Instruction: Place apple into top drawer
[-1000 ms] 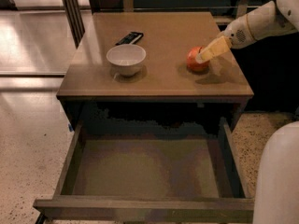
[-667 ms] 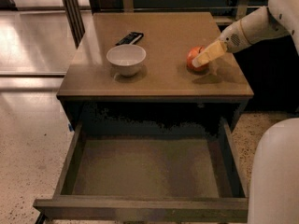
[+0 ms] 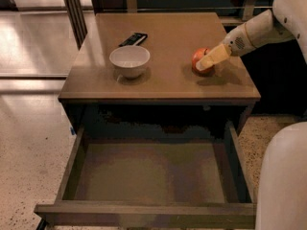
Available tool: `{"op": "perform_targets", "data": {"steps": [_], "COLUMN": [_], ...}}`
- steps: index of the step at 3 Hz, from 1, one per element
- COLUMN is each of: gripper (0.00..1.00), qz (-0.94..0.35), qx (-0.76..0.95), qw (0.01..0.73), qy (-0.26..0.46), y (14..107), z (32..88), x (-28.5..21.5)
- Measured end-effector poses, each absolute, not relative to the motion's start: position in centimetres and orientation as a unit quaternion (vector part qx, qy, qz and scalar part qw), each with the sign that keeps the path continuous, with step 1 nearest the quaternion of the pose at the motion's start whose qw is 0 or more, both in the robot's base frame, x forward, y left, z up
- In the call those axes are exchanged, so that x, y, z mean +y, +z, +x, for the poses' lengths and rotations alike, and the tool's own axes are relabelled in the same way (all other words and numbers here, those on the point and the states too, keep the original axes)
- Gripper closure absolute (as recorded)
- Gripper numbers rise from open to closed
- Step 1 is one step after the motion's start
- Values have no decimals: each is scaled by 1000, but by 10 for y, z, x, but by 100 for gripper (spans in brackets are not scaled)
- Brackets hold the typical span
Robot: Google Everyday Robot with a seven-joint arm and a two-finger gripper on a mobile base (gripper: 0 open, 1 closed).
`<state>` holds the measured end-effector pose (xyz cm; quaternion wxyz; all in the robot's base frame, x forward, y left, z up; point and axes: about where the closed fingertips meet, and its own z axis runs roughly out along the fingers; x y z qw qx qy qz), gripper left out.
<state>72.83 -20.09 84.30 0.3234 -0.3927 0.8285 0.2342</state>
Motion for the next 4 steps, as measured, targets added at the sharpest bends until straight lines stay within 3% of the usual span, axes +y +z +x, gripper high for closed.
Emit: {"op": "perform_targets", "data": {"steps": [1, 2, 4], "gripper": [0, 16, 63], "qz": [-391, -390, -390], "qx": [830, 830, 830], "qw": [322, 322, 322], "qy": [234, 234, 234], "y": [830, 829, 829], "z": [732, 732, 732], "x": [-197, -197, -197]}}
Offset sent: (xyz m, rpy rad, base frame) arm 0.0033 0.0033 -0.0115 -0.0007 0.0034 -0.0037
